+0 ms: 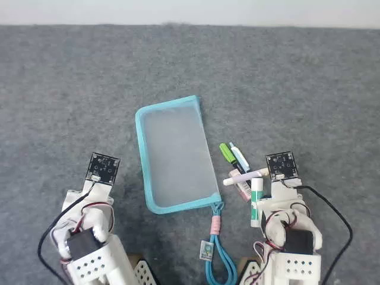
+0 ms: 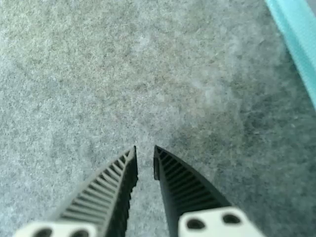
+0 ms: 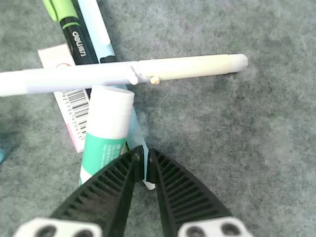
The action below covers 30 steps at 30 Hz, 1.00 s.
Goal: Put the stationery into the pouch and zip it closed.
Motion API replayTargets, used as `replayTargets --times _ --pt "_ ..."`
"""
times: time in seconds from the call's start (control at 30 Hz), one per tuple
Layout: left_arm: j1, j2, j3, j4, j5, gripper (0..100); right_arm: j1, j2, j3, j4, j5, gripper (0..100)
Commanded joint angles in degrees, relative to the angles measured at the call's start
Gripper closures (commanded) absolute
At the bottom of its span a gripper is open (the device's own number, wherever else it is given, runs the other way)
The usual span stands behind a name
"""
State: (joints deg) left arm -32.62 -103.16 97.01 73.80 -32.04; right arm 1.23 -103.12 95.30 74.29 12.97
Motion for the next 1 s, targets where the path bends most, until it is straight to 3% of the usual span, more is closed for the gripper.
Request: replayTargets --times 0.0,0.33,0.97 --pt "0.3 -1.1 -0.4 0.2 -0.7 95 -0.2 -0.8 1.1 0.5 0.5 97.5" --pt "21.7 -1.1 -0.4 0.2 -0.7 95 -0.2 -0.8 1.1 0.5 0.5 97.5" --pt "22.1 -1.1 -0.4 0.2 -0.7 95 -0.2 -0.8 1.1 0.5 0.5 97.5"
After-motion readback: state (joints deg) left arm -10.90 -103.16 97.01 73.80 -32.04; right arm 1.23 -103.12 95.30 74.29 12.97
